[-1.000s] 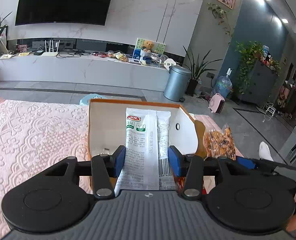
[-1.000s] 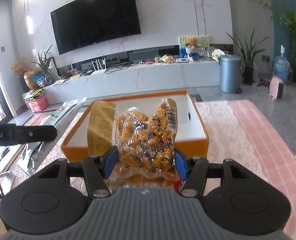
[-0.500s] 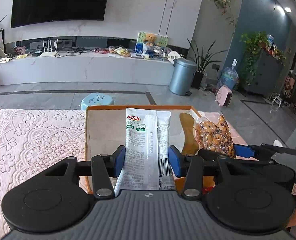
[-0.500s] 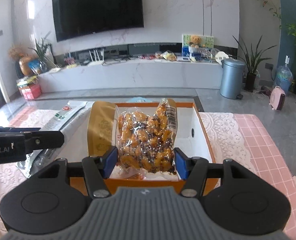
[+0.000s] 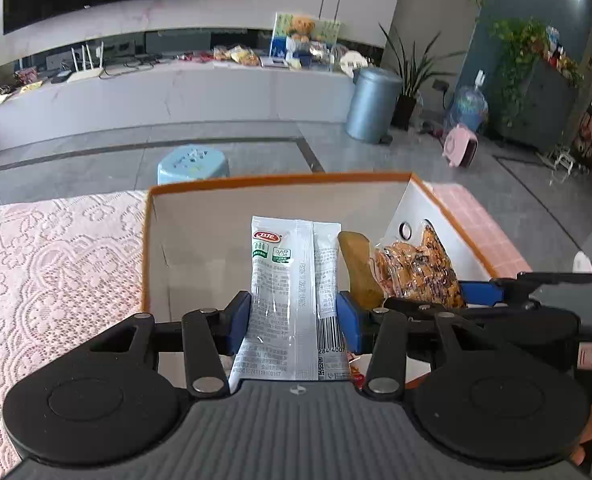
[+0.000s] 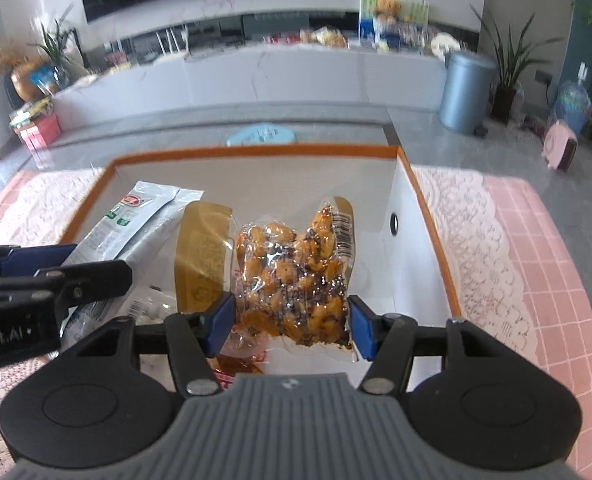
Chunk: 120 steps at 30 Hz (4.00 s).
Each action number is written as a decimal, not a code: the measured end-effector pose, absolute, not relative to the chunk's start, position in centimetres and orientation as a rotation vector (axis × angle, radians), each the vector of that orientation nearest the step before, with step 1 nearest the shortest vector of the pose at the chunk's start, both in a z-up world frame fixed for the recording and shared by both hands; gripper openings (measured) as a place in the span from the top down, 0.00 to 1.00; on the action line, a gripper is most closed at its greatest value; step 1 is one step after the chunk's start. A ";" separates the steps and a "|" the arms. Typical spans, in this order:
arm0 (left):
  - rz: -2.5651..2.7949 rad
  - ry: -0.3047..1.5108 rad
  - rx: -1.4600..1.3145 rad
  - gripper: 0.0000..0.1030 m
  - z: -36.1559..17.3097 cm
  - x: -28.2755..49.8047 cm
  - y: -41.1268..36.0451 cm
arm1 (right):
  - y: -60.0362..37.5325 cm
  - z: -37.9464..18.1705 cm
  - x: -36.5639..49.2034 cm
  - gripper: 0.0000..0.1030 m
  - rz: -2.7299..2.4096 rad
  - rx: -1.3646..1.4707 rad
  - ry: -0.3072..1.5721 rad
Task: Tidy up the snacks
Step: 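Lift both snacks over the orange box and open both tools inside it, then withdraw both tools from the box toward the remaining snacks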
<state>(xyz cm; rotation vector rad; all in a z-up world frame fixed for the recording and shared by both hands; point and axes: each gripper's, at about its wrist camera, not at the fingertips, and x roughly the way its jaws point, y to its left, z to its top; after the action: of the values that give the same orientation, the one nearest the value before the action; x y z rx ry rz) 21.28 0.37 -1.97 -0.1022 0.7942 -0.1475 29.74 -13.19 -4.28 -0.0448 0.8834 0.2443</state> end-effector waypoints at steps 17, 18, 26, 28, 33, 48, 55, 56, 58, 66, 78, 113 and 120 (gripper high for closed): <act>-0.136 1.004 -0.016 0.48 -5.2 24.5 -0.2 | -11.8 -9.5 34.2 0.43 0.213 -0.119 1.172; -0.131 1.010 -0.007 0.48 -5.4 24.6 -0.4 | -11.8 -9.8 34.3 0.43 0.211 -0.128 1.180; -0.093 1.039 0.027 0.41 -5.8 24.9 -0.8 | -11.1 -10.2 34.9 0.39 0.194 -0.152 1.196; -0.078 1.028 0.045 0.38 -5.6 24.8 -1.0 | -10.8 -10.3 35.0 0.37 0.183 -0.168 1.196; -0.070 0.996 0.037 0.28 -4.6 24.5 -0.4 | -11.2 -9.6 34.4 0.29 0.167 -0.184 1.173; -0.022 0.720 -0.059 0.18 0.9 15.7 1.4 | -11.2 -2.2 27.9 0.14 0.180 -0.229 0.865; -0.015 0.590 -0.050 0.17 2.6 10.2 1.3 | -11.3 0.4 21.9 0.12 0.226 -0.214 0.694; -0.018 0.575 -0.049 0.17 2.8 9.4 1.3 | -11.3 0.5 21.1 0.12 0.231 -0.212 0.677; -0.028 0.558 -0.055 0.17 3.0 8.3 1.4 | -11.2 0.7 19.2 0.12 0.242 -0.203 0.640; -0.035 0.564 -0.085 0.17 1.6 4.6 2.7 | -11.1 0.4 12.5 0.12 0.263 -0.142 0.527; -0.008 0.697 -0.143 0.17 -1.8 0.8 6.0 | -10.6 -3.3 6.1 0.11 0.250 -0.078 0.573; 0.297 0.952 -0.492 0.21 -6.8 6.9 9.2 | -5.5 -8.6 8.5 0.38 0.333 -0.025 0.817; 0.338 0.961 -0.557 0.21 -7.9 8.3 10.4 | -4.5 -9.8 10.4 0.39 0.335 0.035 0.885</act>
<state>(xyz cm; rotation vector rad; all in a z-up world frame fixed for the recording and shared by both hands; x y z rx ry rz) 8.30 10.38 -7.87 -0.5567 0.9613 0.3379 10.35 -4.54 -9.80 0.0352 0.8849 0.3352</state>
